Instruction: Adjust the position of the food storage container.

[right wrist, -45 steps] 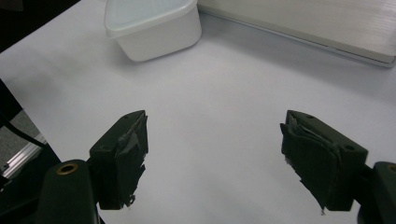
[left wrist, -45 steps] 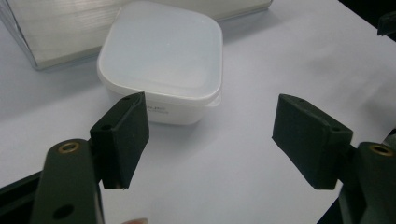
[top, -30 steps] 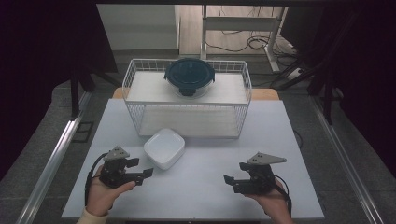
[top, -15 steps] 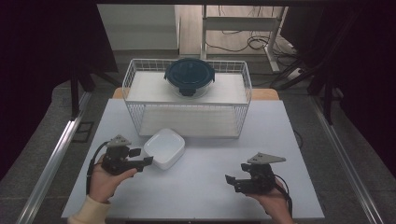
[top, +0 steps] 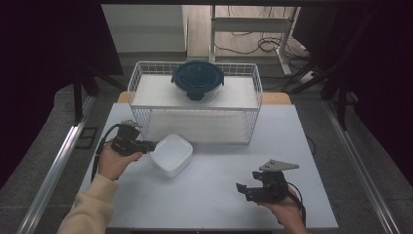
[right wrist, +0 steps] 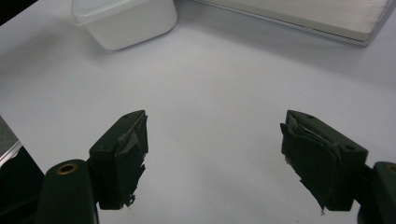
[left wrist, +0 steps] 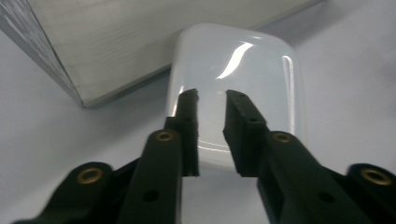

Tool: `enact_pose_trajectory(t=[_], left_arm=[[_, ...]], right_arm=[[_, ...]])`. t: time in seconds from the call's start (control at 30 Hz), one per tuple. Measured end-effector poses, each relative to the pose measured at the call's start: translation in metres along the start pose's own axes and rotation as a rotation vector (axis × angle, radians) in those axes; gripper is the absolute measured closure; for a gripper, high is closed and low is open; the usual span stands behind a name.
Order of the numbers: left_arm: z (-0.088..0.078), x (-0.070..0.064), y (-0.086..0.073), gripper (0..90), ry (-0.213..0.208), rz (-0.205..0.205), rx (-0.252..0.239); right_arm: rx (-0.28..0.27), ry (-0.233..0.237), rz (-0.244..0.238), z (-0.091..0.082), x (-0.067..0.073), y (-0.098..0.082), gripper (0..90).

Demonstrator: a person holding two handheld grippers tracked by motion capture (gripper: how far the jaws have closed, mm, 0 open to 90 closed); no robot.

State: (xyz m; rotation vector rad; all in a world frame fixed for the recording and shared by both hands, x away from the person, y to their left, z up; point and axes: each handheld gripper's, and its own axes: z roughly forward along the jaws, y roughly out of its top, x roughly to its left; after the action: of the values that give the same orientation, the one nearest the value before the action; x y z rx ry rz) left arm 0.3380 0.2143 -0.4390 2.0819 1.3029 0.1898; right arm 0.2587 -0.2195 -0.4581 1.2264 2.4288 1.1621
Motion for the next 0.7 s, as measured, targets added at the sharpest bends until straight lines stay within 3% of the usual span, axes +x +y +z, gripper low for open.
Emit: enact_pose_trajectory(t=[0.13,0.23,0.4,0.6,0.7], left_arm=[[0.007,0.009,0.005,86.3,0.009,-0.015,0.020],[0.019,0.017,0.006,88.1,0.046,-0.026,0.046],[0.035,0.019,0.006,90.0,0.096,-0.004,0.061],[0.047,0.026,0.007,90.0,0.094,-0.027,0.078],[0.051,0.026,0.008,90.0,0.055,-0.006,0.090]], right_arm=[[0.007,-0.001,0.002,0.002,-0.002,-0.001,22.7],[0.007,-0.003,0.003,0.002,-0.003,-0.001,22.7],[0.010,0.001,0.011,0.002,-0.004,-0.001,22.7],[0.010,-0.003,0.012,0.002,-0.005,-0.002,22.5],[0.011,0.005,0.021,0.002,-0.005,-0.002,22.5]])
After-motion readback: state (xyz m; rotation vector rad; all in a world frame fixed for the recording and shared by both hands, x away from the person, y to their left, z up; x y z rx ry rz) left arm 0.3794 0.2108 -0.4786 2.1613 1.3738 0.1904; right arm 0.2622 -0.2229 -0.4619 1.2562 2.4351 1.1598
